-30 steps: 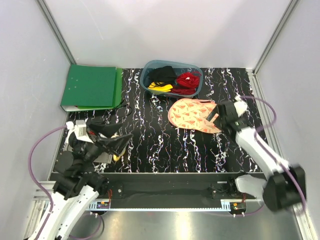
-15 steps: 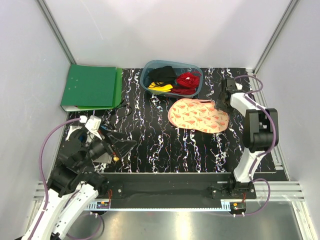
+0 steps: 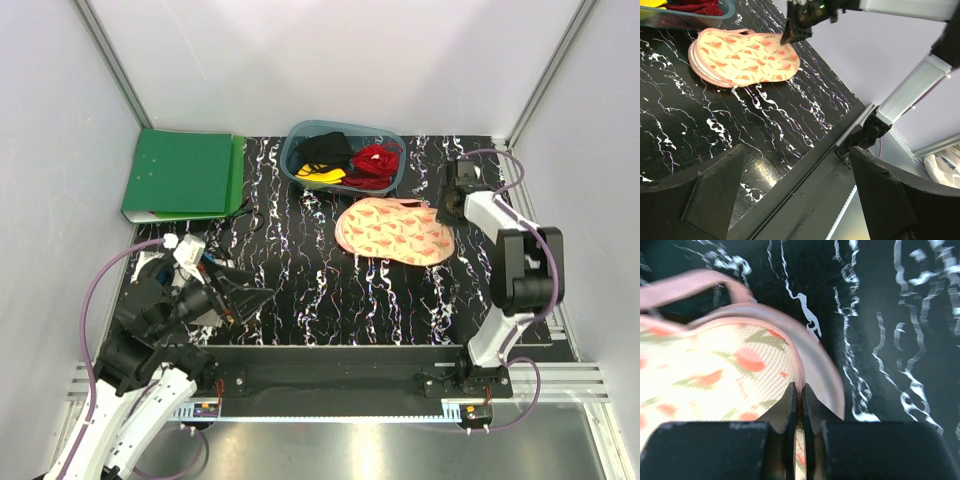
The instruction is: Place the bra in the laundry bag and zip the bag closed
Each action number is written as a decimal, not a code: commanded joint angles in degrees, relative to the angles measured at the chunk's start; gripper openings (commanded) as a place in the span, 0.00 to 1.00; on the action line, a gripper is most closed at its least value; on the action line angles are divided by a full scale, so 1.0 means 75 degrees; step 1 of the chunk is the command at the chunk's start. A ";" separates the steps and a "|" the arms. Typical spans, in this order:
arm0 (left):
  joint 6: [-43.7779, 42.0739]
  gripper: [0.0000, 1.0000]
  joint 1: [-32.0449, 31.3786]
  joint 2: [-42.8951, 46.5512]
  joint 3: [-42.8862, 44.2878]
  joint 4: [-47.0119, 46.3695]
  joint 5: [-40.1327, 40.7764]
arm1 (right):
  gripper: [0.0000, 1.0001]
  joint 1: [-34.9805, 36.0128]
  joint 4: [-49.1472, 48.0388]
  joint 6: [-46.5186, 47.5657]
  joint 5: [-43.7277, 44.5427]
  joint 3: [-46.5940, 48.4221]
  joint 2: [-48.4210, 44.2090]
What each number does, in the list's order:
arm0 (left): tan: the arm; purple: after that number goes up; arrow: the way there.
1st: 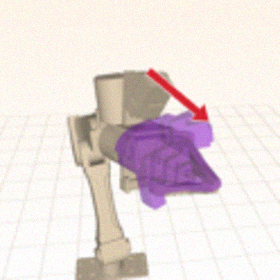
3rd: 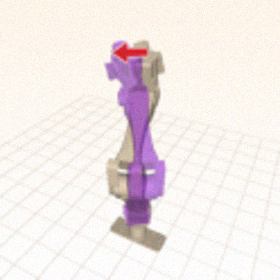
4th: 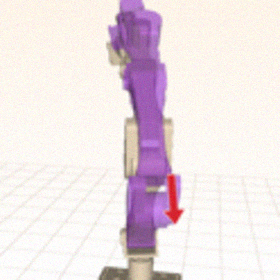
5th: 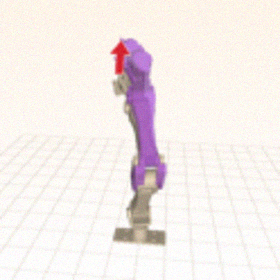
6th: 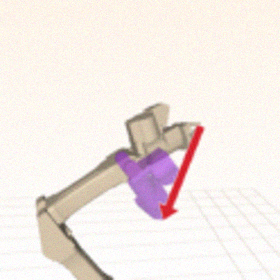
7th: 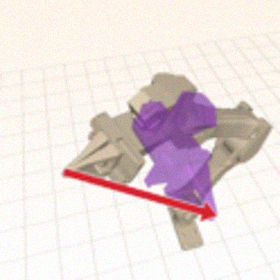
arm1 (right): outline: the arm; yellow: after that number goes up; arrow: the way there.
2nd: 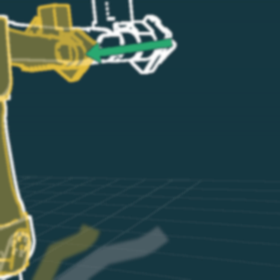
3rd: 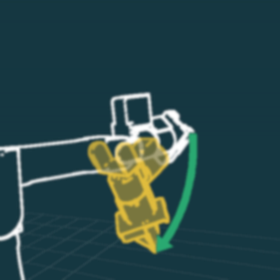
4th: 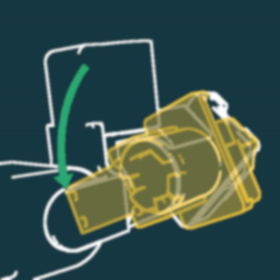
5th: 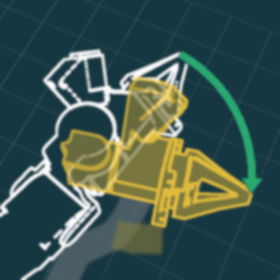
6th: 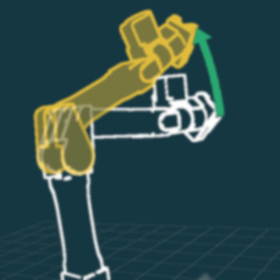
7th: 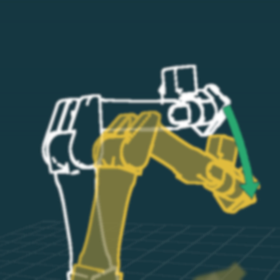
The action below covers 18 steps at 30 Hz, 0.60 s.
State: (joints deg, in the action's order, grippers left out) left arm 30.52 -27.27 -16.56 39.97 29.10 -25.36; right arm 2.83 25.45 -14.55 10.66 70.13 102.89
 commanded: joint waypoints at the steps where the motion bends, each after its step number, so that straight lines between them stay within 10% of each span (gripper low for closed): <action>1: 0.0405 0.89 -0.0009 -0.0253 -0.0020 -0.0107 -0.0064 | 0.00 0.0067 0.0356 0.0217 0.0140 0.0072 -0.1749; 18: 0.1941 0.91 -0.0009 -0.1238 -0.0618 -0.0095 0.0897 | 0.00 0.6414 -0.0287 -0.1658 -0.0750 -0.3127 -0.5223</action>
State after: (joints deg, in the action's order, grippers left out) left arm 42.46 -27.27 -27.44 35.64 30.35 -21.28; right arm 41.95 28.14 -22.09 9.61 49.82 66.06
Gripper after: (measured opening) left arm 0.914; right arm 0.077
